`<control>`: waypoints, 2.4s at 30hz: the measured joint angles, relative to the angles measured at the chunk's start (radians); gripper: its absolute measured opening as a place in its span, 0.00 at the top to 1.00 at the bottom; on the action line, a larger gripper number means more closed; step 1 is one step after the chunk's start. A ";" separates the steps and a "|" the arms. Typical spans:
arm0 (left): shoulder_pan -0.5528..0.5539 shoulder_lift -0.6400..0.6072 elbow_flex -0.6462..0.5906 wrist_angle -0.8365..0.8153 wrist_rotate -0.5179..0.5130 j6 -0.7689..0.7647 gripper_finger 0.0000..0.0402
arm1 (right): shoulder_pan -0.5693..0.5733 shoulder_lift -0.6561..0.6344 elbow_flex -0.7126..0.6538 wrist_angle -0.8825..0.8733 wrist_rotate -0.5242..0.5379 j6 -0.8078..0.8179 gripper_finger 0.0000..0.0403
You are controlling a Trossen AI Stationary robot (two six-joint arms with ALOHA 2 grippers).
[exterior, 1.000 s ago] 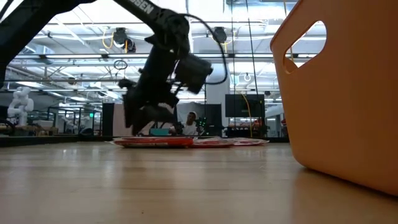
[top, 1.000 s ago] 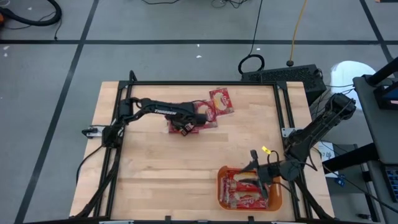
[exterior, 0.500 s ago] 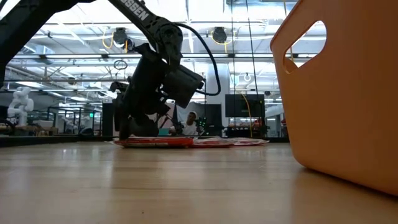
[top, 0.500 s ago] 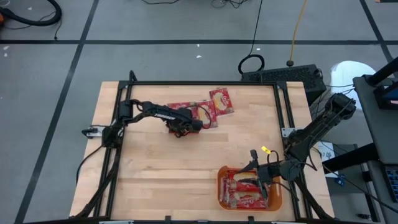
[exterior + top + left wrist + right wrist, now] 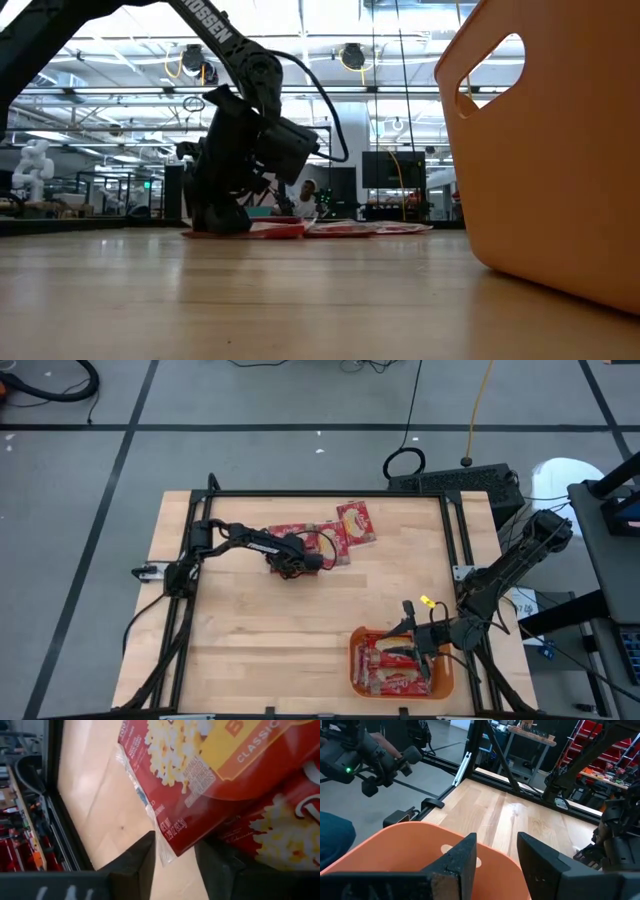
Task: Sort popcorn bags into baskets
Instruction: Put the red popcorn bag into the orange bin
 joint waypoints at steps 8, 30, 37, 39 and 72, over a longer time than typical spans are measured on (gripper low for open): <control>-0.003 0.002 -0.002 0.019 -0.017 0.013 0.93 | 0.000 0.000 0.000 0.000 0.000 0.000 0.67; -0.230 -0.003 0.298 -0.349 -0.190 -0.232 1.00 | 0.000 0.000 0.000 0.000 0.159 0.154 0.67; -0.334 -0.055 0.358 -0.351 -0.289 -0.303 1.00 | -0.005 0.001 -0.024 0.000 0.213 0.200 0.67; -0.356 -0.075 0.357 -0.347 -0.291 -0.290 1.00 | -0.006 0.001 -0.033 -0.001 0.214 0.215 0.67; -0.606 -0.324 0.356 0.412 -0.557 0.414 1.00 | -0.031 0.027 -0.040 0.048 0.210 -0.652 0.52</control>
